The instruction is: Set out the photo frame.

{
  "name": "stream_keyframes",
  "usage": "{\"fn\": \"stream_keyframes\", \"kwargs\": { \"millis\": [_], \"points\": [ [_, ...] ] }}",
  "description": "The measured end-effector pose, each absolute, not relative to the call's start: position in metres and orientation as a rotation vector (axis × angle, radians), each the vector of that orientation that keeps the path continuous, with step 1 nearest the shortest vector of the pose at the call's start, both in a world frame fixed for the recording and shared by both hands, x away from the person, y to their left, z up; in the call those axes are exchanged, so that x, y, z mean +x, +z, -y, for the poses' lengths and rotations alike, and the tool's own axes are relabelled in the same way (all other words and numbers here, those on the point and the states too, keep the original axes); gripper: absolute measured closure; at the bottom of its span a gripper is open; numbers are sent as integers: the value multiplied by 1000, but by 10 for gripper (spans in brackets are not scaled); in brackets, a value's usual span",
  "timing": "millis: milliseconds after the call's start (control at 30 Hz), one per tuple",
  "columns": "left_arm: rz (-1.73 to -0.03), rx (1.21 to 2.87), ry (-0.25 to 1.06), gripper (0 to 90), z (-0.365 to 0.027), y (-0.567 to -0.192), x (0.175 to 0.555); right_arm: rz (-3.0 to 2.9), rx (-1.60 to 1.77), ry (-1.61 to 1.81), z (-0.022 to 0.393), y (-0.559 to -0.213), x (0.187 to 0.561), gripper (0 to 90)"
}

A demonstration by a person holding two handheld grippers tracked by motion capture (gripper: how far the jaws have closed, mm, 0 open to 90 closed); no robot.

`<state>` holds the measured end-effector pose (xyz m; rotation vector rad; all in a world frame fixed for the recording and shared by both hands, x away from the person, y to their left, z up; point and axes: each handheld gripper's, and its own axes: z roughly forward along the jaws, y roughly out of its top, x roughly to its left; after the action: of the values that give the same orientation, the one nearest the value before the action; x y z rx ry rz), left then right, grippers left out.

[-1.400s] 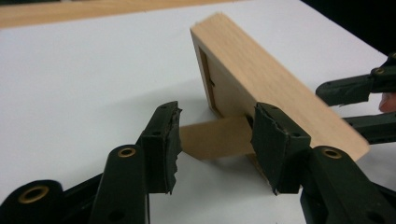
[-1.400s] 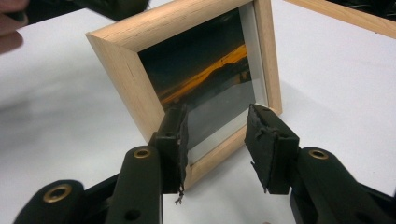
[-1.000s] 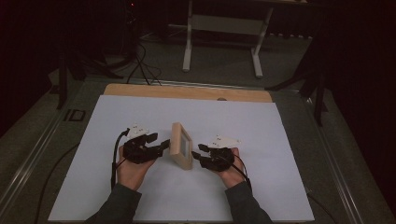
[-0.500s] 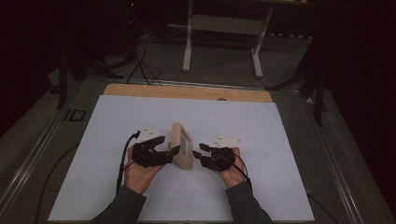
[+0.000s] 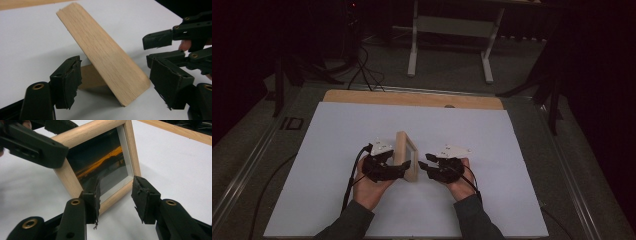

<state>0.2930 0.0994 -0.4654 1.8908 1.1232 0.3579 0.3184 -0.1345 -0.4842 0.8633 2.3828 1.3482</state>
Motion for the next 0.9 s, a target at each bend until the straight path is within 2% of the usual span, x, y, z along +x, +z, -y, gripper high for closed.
{"fn": "stream_keyframes", "kwargs": {
  "millis": [467, 767, 900],
  "points": [
    [-1140, 1903, 303, 410, -95, -471, 297, -2383, 862, 1349, 135, -484, 319, 576],
    [-1149, 1895, 291, 424, -96, -471, 297, -2381, 861, 1354, 136, -483, 319, 574],
    [-1152, 1893, 294, 469, -97, -471, 297, -2377, 862, 1356, 137, -483, 319, 572]
  ]
}}
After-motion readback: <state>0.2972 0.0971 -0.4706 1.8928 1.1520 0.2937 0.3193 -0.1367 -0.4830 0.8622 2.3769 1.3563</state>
